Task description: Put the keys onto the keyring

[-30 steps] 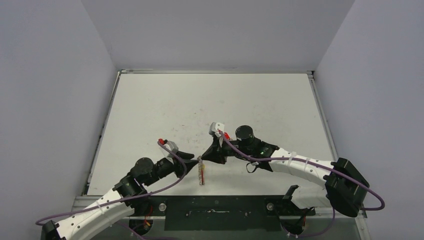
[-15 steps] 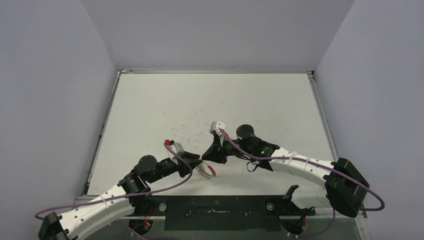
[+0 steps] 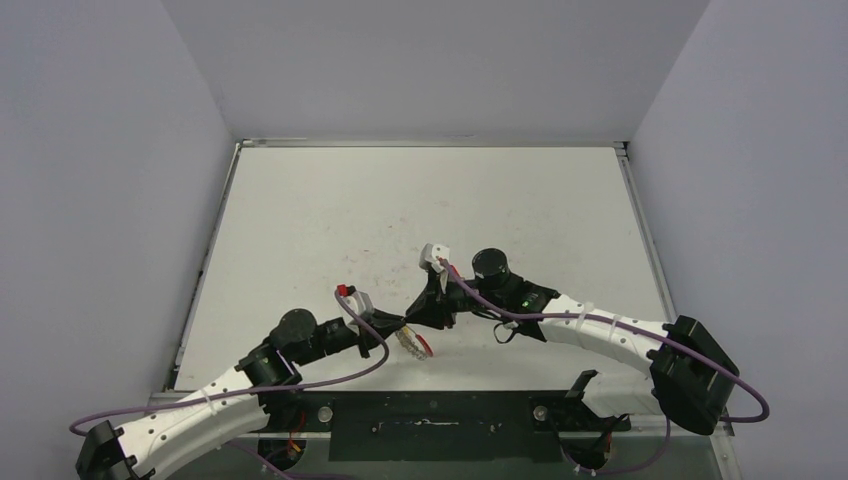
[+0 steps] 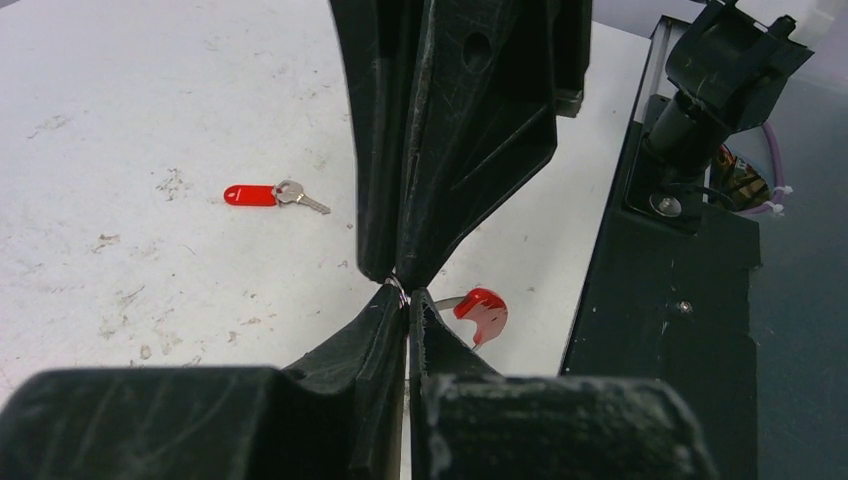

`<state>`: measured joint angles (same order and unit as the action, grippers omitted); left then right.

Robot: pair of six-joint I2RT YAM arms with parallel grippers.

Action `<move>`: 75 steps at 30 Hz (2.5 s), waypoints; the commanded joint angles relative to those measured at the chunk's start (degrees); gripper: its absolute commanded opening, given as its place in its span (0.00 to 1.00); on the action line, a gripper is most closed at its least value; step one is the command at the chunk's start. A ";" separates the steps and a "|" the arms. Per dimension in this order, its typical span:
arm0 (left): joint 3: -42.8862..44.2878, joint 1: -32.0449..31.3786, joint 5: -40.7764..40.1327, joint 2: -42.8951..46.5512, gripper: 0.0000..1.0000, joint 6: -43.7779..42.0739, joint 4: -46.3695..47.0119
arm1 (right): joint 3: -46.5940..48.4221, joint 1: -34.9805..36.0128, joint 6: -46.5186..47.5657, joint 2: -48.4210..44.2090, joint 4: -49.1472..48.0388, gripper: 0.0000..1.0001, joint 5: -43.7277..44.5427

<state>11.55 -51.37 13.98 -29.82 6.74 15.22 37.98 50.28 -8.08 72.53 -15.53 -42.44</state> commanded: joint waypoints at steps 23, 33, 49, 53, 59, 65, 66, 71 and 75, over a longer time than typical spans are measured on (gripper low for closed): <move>34.92 -1.32 1.04 -15.34 0.00 -15.56 -45.93 | 2.83 -0.95 25.25 -7.66 7.64 0.45 -9.63; 37.73 -2.22 3.40 -18.50 0.00 -17.57 -46.28 | 0.53 1.79 17.48 -2.32 -8.09 0.41 -8.81; 37.47 -2.94 4.51 -18.21 0.00 -18.56 -44.49 | 1.17 2.89 24.09 0.92 -2.83 0.08 -9.60; 37.28 -2.95 4.48 -17.64 0.00 -18.68 -44.27 | 1.28 2.86 26.26 0.15 0.61 0.21 -7.81; 36.73 -3.02 4.91 -17.07 0.00 -18.59 -43.27 | 0.52 2.86 26.58 -0.64 0.07 0.25 -7.55; 36.70 -3.27 5.17 -17.03 0.00 -18.50 -42.77 | 0.05 2.86 25.81 -1.08 -0.96 0.28 -7.10; 36.58 -3.33 5.18 -17.06 0.00 -18.44 -42.74 | -0.11 2.81 25.38 -1.28 -1.70 0.28 -7.05; 36.35 -3.47 5.31 -17.49 0.00 -18.43 -42.32 | -0.35 2.86 22.72 -1.80 -4.65 0.28 -6.95; 36.33 -3.56 5.37 -17.49 0.00 -18.39 -42.21 | -0.23 2.89 22.56 -2.38 -4.48 0.26 -6.96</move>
<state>46.13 -54.48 17.93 -47.86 -11.27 -30.59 37.56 52.97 15.35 72.73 -15.38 -48.82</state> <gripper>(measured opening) 0.013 0.272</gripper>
